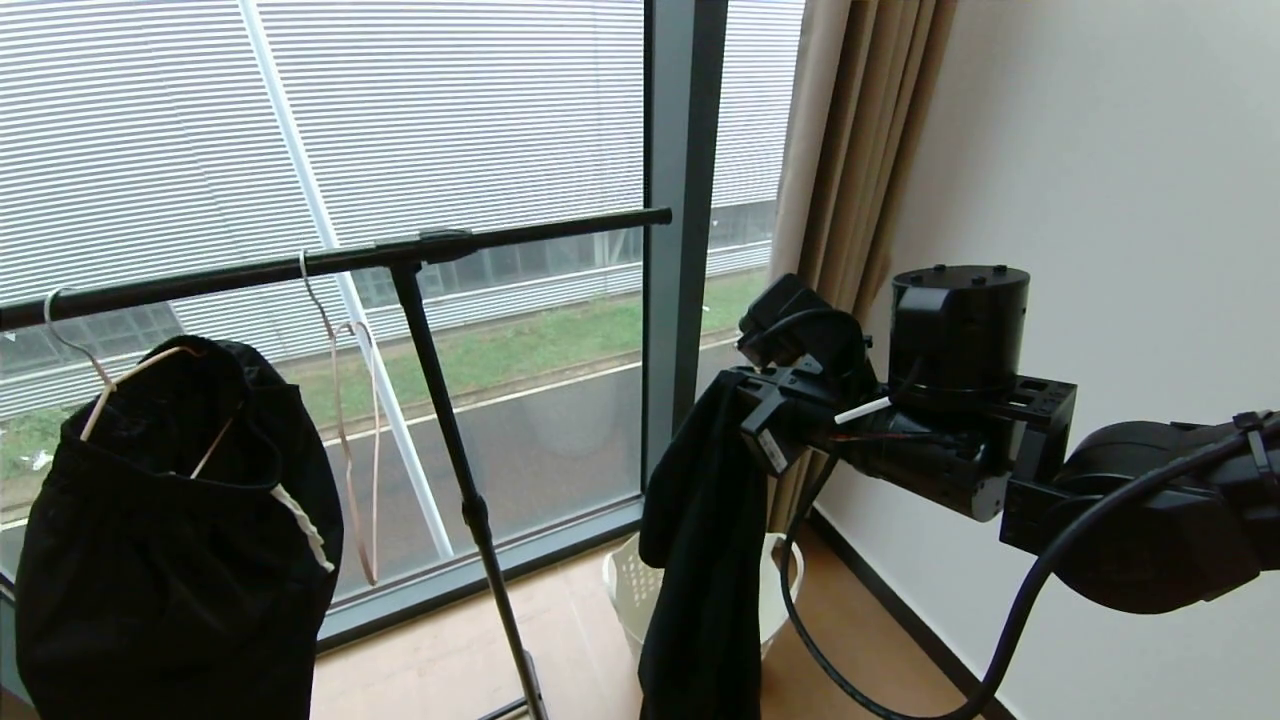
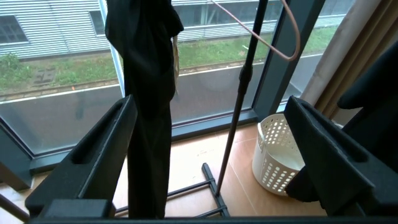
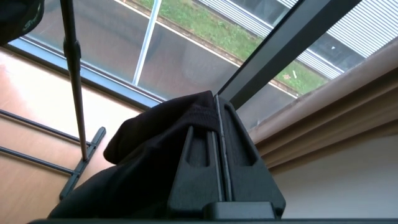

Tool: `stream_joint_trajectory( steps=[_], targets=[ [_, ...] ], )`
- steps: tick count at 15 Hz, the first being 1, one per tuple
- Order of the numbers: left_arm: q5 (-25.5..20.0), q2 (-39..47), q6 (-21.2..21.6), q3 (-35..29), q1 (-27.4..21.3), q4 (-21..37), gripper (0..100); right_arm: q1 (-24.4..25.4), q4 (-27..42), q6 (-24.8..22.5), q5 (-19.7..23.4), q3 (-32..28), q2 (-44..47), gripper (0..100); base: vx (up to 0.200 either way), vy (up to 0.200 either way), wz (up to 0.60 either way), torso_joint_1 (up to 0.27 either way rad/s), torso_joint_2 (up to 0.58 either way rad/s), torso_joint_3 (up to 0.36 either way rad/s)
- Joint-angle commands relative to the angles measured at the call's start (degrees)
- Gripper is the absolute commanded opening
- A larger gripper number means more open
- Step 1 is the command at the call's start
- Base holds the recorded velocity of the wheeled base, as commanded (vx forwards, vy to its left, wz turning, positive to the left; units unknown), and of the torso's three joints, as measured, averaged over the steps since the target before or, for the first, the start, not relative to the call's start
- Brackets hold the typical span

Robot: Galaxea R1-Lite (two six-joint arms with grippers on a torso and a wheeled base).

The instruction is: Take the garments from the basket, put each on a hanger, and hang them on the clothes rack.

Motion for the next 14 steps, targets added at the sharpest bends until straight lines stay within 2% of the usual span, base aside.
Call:
stream_joint_trajectory(
  steps=[1, 14],
  targets=[
    [0.01, -0.02, -0.01, 0.00, 0.00, -0.01, 100, 0.01, -0.03, -0.01, -0.01, -0.01, 0.16, 0, 0.000, 0.000, 0.00, 0.188, -0.41, -0.232],
    [0.01, -0.02, -0.01, 0.00, 0.00, -0.01, 100, 0.01, -0.12, -0.36, 0.16, 0.43, -0.11, 0, 0.000, 0.000, 0.00, 0.166, -0.35, -0.190]
  ],
)
